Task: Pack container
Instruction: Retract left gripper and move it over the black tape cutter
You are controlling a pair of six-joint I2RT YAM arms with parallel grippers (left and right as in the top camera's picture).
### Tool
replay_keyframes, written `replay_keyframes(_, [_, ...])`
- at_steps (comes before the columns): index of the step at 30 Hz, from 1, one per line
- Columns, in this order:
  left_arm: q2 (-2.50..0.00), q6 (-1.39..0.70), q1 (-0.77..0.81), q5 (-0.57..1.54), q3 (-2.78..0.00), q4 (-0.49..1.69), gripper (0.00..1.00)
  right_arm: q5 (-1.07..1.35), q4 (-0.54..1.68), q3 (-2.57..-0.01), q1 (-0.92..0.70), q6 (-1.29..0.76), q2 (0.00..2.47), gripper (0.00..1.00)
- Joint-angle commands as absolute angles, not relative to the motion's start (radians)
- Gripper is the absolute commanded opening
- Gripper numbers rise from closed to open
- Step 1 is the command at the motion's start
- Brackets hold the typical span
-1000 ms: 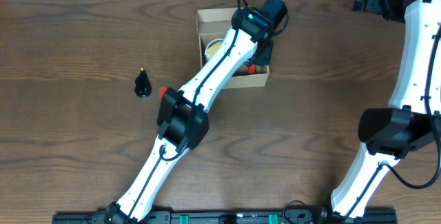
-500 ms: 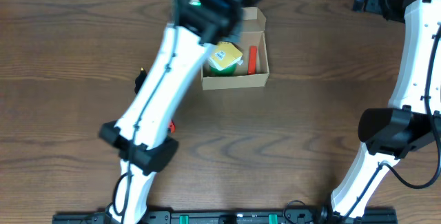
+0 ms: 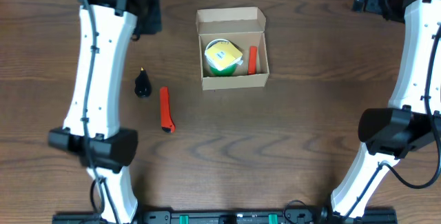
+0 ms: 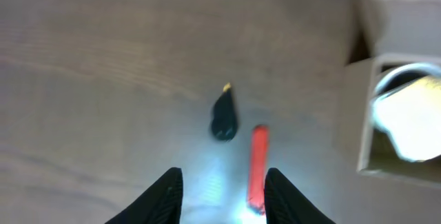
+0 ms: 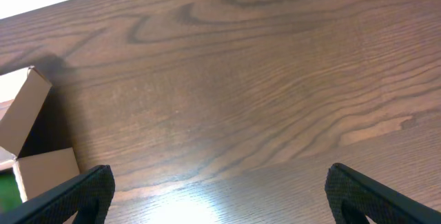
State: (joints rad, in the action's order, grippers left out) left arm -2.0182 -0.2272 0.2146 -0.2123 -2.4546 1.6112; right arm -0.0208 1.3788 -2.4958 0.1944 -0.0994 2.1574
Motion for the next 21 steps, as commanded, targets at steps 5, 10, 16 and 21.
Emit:
replay_keyframes(5, [-1.932, -0.142, 0.138, -0.183, -2.067, 1.559, 0.43, -0.018, 1.381, -2.495, 0.194, -0.111, 2.163, 0.99])
replay_keyframes(10, [-1.94, -0.046, 0.086, -0.025, -1.81, 1.315, 0.48, -0.018, 1.381, -2.495, 0.194, -0.111, 2.163, 0.99])
replay_keyframes(16, [-1.967, 0.015, 0.043, 0.012, -1.678, 1.166, 0.72, -0.018, 1.381, -2.495, 0.194, -0.111, 2.163, 0.99])
replay_keyframes(21, [-2.002, -0.038, 0.039, 0.035, -1.645, 1.071, 0.77, -0.019, 1.381, -2.495, 0.194, -0.111, 2.163, 0.99])
